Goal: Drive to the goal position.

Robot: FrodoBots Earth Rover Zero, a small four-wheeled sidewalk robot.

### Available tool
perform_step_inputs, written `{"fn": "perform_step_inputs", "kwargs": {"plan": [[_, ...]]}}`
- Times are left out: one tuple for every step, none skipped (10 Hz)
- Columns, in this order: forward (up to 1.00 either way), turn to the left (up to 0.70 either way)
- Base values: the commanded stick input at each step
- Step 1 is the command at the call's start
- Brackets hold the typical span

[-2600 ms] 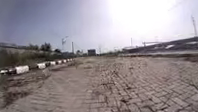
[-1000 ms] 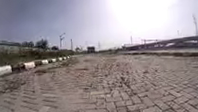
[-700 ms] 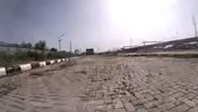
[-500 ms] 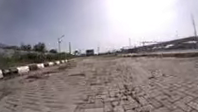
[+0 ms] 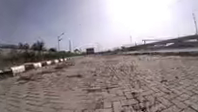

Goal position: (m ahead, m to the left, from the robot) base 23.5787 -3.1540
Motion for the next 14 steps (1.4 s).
{"fn": "perform_step_inputs", "kwargs": {"plan": [[1.0, 0.0], [1.0, 0.0], [1.0, 0.0], [1.0, 0.0], [1.0, 0.0], [1.0, 0.0], [1.0, 0.0], [1.0, 0.0], [1.0, 0.0], [1.0, 0.0], [1.0, 0.0], [1.0, 0.0], [1.0, 0.0], [1.0, 0.0]]}}
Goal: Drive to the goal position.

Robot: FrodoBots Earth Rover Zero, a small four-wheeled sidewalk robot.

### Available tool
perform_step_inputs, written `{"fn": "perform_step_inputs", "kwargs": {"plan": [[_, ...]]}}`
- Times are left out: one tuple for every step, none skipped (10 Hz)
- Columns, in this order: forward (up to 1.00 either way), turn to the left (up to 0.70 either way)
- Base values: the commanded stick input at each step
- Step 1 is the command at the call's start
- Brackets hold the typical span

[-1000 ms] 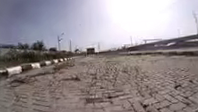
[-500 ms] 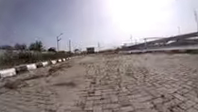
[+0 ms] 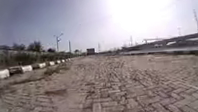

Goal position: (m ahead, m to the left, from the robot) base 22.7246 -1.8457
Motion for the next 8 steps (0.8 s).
{"fn": "perform_step_inputs", "kwargs": {"plan": [[1.0, 0.0], [1.0, 0.0], [1.0, 0.0], [1.0, 0.0], [1.0, 0.0], [1.0, 0.0], [1.0, 0.0], [1.0, 0.0]]}}
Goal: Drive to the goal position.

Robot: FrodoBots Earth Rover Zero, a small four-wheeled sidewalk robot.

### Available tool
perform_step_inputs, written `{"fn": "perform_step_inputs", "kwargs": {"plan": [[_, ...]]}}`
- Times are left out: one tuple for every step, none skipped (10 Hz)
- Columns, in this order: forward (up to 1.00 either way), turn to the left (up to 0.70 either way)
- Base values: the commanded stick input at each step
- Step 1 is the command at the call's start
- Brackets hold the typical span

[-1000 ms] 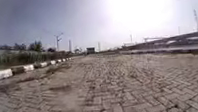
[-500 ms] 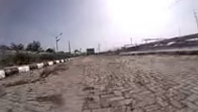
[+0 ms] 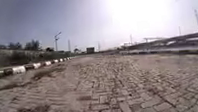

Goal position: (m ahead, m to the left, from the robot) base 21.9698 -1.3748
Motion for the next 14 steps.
{"fn": "perform_step_inputs", "kwargs": {"plan": [[1.0, 0.0], [1.0, 0.0], [1.0, 0.0], [1.0, 0.0], [1.0, 0.0], [1.0, 0.0], [1.0, 0.0], [1.0, 0.0], [1.0, 0.0], [1.0, 0.0], [1.0, 0.0], [1.0, 0.0], [1.0, 0.0], [1.0, 0.0]]}}
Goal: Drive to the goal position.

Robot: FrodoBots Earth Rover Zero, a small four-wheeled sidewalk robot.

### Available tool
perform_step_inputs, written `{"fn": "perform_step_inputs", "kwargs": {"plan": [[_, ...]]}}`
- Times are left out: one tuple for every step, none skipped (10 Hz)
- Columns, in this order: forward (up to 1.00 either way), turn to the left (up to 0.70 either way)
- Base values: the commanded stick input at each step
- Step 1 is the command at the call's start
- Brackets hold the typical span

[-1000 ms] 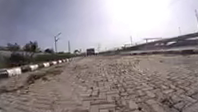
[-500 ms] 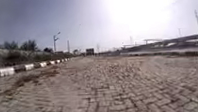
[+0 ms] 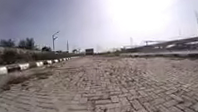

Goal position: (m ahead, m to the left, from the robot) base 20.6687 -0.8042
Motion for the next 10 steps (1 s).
{"fn": "perform_step_inputs", "kwargs": {"plan": [[1.0, 0.0], [1.0, 0.0], [1.0, 0.0], [1.0, 0.0], [1.0, 0.0], [1.0, 0.0], [1.0, 0.0], [1.0, 0.0], [1.0, 0.0], [1.0, 0.0]]}}
